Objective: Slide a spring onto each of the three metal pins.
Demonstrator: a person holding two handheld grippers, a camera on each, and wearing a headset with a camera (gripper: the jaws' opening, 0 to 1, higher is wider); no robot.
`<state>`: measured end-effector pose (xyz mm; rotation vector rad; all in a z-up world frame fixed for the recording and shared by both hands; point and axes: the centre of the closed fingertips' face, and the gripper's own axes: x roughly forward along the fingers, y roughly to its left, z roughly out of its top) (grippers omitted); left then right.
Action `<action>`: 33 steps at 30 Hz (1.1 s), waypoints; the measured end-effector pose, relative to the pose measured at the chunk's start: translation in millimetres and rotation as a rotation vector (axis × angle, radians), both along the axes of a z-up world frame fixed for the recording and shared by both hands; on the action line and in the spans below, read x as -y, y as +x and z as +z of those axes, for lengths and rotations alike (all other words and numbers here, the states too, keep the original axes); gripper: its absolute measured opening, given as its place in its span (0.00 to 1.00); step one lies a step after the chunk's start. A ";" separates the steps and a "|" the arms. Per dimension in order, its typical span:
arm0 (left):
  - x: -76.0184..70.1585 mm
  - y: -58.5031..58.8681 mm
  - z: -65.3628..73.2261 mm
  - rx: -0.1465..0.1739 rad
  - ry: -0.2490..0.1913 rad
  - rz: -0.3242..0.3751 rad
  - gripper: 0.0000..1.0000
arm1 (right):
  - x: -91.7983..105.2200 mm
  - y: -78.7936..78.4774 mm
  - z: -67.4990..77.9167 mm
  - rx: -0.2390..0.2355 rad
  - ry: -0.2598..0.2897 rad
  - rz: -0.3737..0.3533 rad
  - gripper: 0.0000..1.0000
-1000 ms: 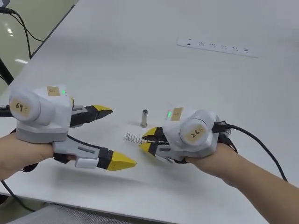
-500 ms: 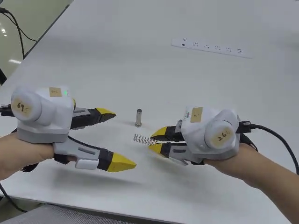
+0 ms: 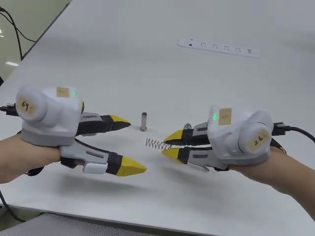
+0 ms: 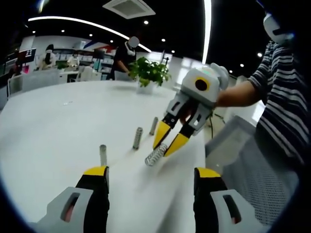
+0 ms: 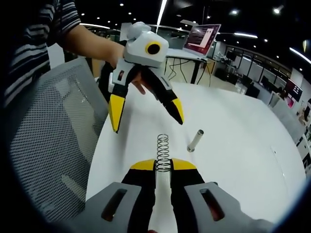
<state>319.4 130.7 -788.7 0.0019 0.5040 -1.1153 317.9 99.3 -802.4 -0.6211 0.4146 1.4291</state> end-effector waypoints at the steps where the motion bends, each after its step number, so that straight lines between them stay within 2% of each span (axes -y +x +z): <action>1: 1.7 -0.3 0.1 0.000 -0.001 -0.008 0.64 | 1.0 -0.7 -0.1 0.005 -0.003 0.007 0.07; 4: 8.9 -0.6 1.6 0.002 -0.010 -0.039 0.57 | 3.9 -4.2 1.9 0.019 -0.007 0.034 0.07; 10: 19.2 1.5 5.1 0.005 -0.029 -0.074 0.45 | 7.1 -2.1 4.5 0.028 -0.004 0.034 0.07; 14: 25.2 2.9 6.6 0.019 -0.032 -0.098 0.39 | 8.4 -2.1 7.8 0.032 0.003 0.037 0.07; 19: 32.2 2.5 6.7 0.032 -0.037 -0.130 0.25 | 8.0 -4.0 12.0 0.036 0.010 0.048 0.07; 24: 39.5 1.7 9.5 0.047 -0.044 -0.149 0.18 | 7.8 -4.4 14.6 0.038 0.015 0.050 0.07; 33: 42.0 -0.1 9.8 0.064 -0.041 -0.172 0.06 | 10.6 -6.1 15.9 0.036 0.016 0.052 0.07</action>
